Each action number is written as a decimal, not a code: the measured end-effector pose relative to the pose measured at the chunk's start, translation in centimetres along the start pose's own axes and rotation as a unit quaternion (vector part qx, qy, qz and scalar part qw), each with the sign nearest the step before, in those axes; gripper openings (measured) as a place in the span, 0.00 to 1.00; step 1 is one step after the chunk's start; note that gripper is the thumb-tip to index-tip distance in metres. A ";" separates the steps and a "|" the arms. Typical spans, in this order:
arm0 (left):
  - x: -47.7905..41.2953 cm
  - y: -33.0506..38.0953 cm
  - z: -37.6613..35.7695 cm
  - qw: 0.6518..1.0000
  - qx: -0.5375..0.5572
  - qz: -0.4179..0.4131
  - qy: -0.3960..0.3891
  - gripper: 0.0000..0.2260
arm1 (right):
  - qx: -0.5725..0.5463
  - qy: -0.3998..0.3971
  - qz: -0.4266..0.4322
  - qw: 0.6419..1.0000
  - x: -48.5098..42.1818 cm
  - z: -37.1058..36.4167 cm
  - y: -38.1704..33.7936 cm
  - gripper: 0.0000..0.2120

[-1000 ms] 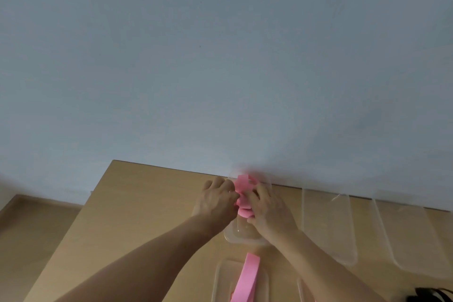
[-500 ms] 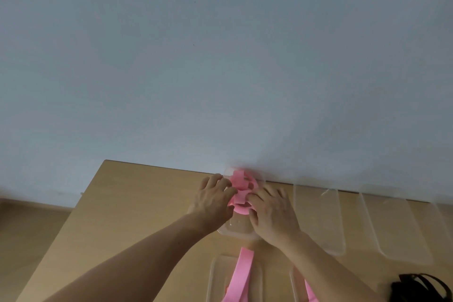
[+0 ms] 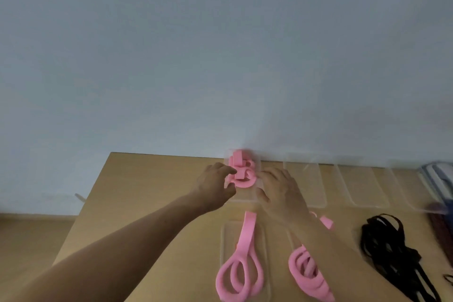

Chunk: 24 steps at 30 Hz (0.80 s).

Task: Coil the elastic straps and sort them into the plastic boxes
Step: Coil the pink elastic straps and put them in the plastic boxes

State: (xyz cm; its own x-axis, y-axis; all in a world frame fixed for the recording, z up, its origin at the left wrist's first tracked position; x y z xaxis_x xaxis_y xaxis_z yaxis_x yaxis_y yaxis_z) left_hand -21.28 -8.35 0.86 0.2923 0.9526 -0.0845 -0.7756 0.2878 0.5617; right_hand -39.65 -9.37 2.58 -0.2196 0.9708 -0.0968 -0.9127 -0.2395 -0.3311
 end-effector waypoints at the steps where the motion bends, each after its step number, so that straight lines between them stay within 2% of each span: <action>1: 1.0 0.2 -0.3 1.000 0.006 -0.005 -0.014 0.18 | 0.011 -0.017 -0.015 1.000 0.9 -0.1 0.0 0.17; 3: 3.2 0.5 -1.3 0.998 0.028 -0.007 -0.053 0.18 | 0.034 -0.059 -0.047 0.997 3.1 -0.8 -0.3 0.15; 7: 6.6 0.2 -3.4 0.992 0.076 0.006 -0.102 0.16 | -0.061 -0.117 -0.141 0.981 8.1 -2.4 -1.3 0.09; 9: 7.9 0.2 -4.0 0.988 0.099 0.018 -0.113 0.16 | -0.063 -0.159 -0.186 0.968 10.5 -3.6 -1.5 0.07; 11: 9.0 0.3 -4.5 0.985 0.108 0.023 -0.131 0.16 | -0.054 -0.195 -0.208 0.957 12.5 -4.8 -1.5 0.03; 13: 9.8 0.4 -4.9 0.982 0.107 0.023 -0.152 0.16 | -0.056 -0.228 -0.225 0.945 14.1 -6.1 -1.7 0.04; 16: 10.9 0.7 -5.1 0.978 0.114 0.030 -0.170 0.17 | -0.026 -0.237 -0.239 0.941 15.5 -7.8 -1.9 0.09; 19: 11.6 1.0 -5.0 0.976 0.104 0.030 -0.187 0.18 | -0.052 -0.227 -0.277 0.932 16.1 -8.4 -1.4 0.11; 24: 12.2 1.4 -3.4 0.973 0.076 -0.012 -0.216 0.27 | -0.204 -0.251 -0.374 0.869 15.0 -6.6 -0.5 0.05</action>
State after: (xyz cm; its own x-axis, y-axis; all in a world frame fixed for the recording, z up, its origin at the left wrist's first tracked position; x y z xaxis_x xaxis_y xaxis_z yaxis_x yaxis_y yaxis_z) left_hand -20.72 4.04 -2.22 0.5426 0.8061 0.2364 -0.6839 0.2604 0.6815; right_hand -40.21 5.21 -4.88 0.1667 0.7165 0.6774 -0.6886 0.5763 -0.4401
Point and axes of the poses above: each hand's wrist, its own x-axis away from the middle knuckle, its own z-axis out of the back of the hand, y = z × x, the point moved 4 cm from there along -x, towards the middle knuckle, and after that the axes turned 14 degrees about -z, right-handed, at the moved point
